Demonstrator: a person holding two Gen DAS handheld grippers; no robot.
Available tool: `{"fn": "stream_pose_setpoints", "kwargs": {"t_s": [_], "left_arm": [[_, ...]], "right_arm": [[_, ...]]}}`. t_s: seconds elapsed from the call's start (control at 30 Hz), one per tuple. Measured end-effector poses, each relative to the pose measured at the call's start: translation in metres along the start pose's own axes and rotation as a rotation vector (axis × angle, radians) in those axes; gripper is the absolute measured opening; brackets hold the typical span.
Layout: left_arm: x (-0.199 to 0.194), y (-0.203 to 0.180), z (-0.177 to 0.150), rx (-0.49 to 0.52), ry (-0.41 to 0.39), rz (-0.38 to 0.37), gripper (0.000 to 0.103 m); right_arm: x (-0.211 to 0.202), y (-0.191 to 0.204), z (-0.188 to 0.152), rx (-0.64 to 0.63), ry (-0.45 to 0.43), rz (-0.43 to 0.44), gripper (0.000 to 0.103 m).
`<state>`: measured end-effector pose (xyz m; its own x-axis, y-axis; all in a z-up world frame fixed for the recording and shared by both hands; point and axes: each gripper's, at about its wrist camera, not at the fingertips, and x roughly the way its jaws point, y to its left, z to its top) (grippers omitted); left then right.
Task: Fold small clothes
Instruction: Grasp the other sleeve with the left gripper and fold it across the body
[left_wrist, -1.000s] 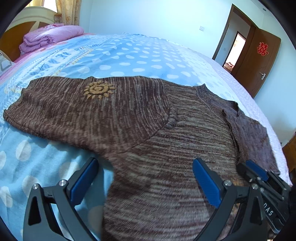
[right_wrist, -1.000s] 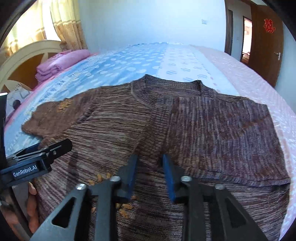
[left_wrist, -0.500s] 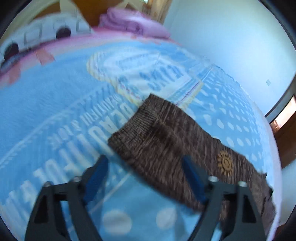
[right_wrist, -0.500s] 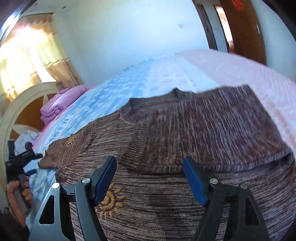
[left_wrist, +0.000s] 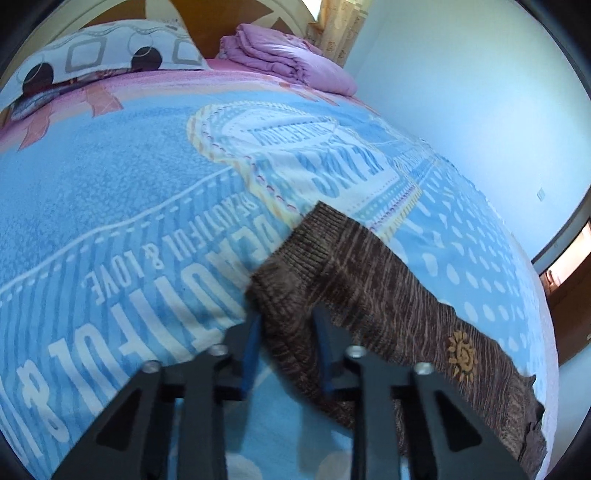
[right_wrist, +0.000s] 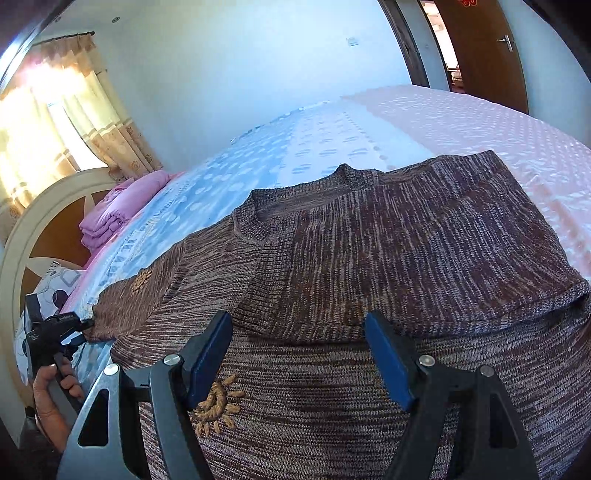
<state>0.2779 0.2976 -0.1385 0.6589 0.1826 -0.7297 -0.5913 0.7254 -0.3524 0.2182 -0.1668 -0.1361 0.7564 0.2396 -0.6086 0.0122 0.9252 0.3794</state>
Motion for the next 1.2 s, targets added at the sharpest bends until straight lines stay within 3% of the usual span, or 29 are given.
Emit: {"fn": "stream_pose_setpoints", "kwargs": {"t_s": [0.1,0.3,0.47,0.67,0.8,0.97,1.1,1.17,1.2], "left_arm": [[-0.002,0.001,0.000,-0.009,0.004,-0.051,0.011],[-0.010,-0.020,0.001,0.052,-0.024,-0.065,0.010],[-0.036,-0.077,-0.009,0.206,-0.083,-0.162,0.010],[-0.078,-0.166,-0.063,0.453,-0.109,-0.362,0.010],[-0.090,-0.199,-0.116,0.568,-0.043,-0.466,0.010],[-0.062,-0.213,-0.164,0.657,0.072,-0.412,0.010],[-0.053,-0.212,-0.159,0.652,0.132,-0.401,0.012],[-0.053,-0.207,-0.152,0.677,0.154,-0.399,0.019],[-0.056,-0.204,-0.152,0.683,0.168,-0.407,0.029]], "right_arm": [[0.000,0.000,0.000,0.003,0.000,0.002,0.075],[0.001,-0.001,-0.001,0.010,-0.001,0.010,0.075],[0.001,-0.003,-0.001,0.022,-0.003,0.021,0.075],[0.001,-0.006,-0.001,0.033,-0.006,0.033,0.075],[0.000,-0.007,-0.002,0.041,-0.007,0.042,0.075],[-0.001,-0.009,-0.002,0.048,-0.008,0.049,0.075],[0.000,-0.009,-0.001,0.050,-0.007,0.049,0.075],[0.000,-0.009,-0.001,0.050,-0.006,0.049,0.075],[0.000,-0.009,-0.001,0.050,-0.006,0.049,0.075]]}}
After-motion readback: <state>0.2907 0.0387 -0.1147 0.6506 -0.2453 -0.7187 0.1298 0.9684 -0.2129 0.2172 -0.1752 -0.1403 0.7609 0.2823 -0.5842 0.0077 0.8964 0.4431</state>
